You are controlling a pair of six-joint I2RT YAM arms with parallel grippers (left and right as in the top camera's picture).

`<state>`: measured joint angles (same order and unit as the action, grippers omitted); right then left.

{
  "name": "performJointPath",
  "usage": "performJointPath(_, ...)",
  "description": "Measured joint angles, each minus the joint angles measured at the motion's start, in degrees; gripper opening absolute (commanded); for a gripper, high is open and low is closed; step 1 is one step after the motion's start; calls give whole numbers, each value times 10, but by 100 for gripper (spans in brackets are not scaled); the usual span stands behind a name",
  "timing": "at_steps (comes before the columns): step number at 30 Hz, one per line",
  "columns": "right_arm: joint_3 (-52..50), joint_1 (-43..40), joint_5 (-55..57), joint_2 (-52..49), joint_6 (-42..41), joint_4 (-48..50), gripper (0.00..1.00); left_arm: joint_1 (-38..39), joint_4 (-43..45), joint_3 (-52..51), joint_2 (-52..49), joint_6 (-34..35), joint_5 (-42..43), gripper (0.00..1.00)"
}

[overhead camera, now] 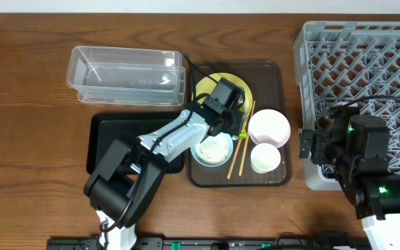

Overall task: Sort waste into correct bins and load items into the dishwasher rack
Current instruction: 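Lift the wrapper with the left gripper and drop it into the clear bin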

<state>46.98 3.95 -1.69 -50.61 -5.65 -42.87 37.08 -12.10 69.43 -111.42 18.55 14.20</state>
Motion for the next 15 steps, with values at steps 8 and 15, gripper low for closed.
performJointPath(8,0,0,0,0,0,0,99,-25,1,0,11,-3,1,9)
performJointPath(15,0,0,0,0,0,0,99,-126,2,0,129,-3,0,9)
